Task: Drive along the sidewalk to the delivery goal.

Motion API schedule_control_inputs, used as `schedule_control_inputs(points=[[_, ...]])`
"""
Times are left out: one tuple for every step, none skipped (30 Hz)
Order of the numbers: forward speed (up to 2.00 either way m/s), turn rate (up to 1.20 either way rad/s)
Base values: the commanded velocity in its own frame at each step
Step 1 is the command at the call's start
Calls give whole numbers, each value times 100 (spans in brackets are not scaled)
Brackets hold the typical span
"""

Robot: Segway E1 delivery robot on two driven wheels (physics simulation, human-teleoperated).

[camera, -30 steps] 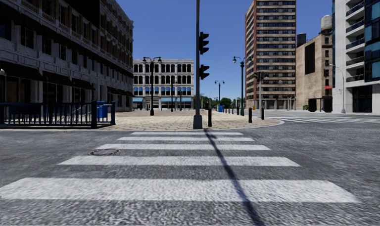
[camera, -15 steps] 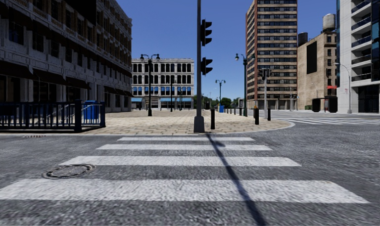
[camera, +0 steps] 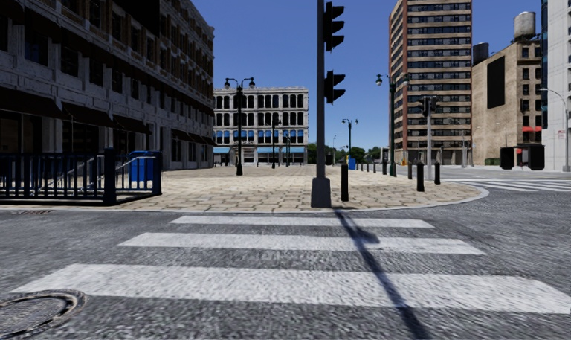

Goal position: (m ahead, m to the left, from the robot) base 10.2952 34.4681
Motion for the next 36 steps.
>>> schedule_control_inputs(points=[[200, 0], [200, 0], [200, 0], [200, 43], [200, 65], [200, 86], [200, 95], [200, 37], [200, 21], [200, 4], [200, 0], [200, 0], [200, 0], [200, 0], [200, 0], [200, 0], [200, 0], [200, 0], [200, 0], [200, 0], [200, 0], [200, 0], [200, 0], [200, 0], [200, 0], [200, 0], [200, 0], [200, 0], [200, 0], [200, 0], [200, 0], [200, 0], [200, 17], [200, 60], [200, 81], [200, 94]])
